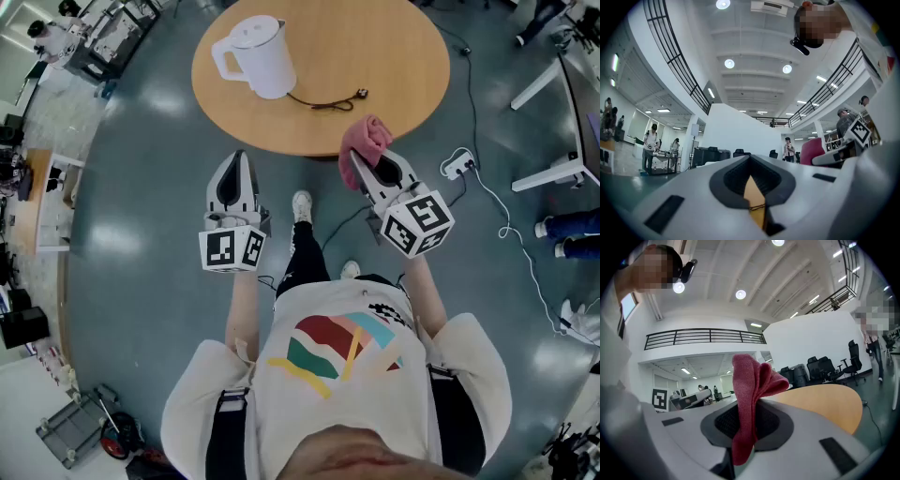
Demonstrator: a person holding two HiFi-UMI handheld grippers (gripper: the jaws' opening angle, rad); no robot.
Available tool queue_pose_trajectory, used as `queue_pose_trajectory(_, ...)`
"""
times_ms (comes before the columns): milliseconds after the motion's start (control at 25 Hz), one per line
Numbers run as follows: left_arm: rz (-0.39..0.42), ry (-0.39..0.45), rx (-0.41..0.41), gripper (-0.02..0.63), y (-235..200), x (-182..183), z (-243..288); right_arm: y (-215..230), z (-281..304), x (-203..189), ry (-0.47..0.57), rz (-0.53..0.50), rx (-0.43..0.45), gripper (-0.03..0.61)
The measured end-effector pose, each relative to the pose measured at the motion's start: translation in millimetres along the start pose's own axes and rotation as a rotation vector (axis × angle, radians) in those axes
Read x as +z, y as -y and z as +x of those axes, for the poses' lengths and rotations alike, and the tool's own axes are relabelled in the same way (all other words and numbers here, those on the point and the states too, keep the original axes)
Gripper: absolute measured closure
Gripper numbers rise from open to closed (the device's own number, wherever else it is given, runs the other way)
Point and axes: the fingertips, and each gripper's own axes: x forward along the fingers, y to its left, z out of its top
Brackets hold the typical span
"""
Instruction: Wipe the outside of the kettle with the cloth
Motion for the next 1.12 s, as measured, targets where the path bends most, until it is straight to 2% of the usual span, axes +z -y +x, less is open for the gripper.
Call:
queue_pose_trajectory(160, -0.022, 0.004, 0.028, 0.571, -54.4, -8.5, 44.0, 13.9, 63.4, 8.2, 0.006, -0.027, -0.002, 0.531)
queue_pose_trajectory(280, -0.033, 0.006, 0.020, 0.571, -94.8, -4.7, 81.9, 21.9, 119.5, 22.9, 0.024, -0.026, -0.010, 0.531)
queue_pose_trajectory(400, 0.005, 0.013, 0.003, 0.571, -134.7, -0.6, 116.8, 24.8, 173.7, 37.7, 0.042, -0.046, -0.021, 0.532)
queue_pose_trajectory(480, 0.058, 0.020, -0.010, 0.569, -161.5, -0.7, 135.8, 22.9, 203.7, 42.5, 0.054, -0.049, -0.029, 0.532)
queue_pose_trajectory(560, 0.106, 0.019, -0.044, 0.546, -185.8, -5.8, 158.9, 22.3, 230.2, 43.3, 0.066, -0.049, -0.041, 0.531)
queue_pose_trajectory(600, 0.110, 0.012, -0.068, 0.501, -196.9, -11.4, 171.9, 23.3, 242.3, 41.4, 0.066, -0.050, -0.050, 0.531)
queue_pose_trajectory(720, 0.064, -0.029, -0.148, 0.382, -230.5, -34.7, 206.2, 21.1, 276.1, 31.5, 0.048, -0.051, -0.066, 0.531)
queue_pose_trajectory(800, 0.048, -0.067, -0.186, 0.328, -251.7, -50.3, 228.3, 16.6, 295.5, 28.3, 0.032, -0.054, -0.061, 0.531)
queue_pose_trajectory(1000, 0.013, -0.214, -0.344, 0.316, -270.0, -101.1, 264.0, 7.9, 324.4, 7.8, -0.051, -0.059, -0.030, 0.532)
queue_pose_trajectory(1120, 0.067, -0.261, -0.400, 0.316, -280.1, -120.2, 275.5, -0.8, 351.1, -2.1, -0.083, -0.102, 0.008, 0.531)
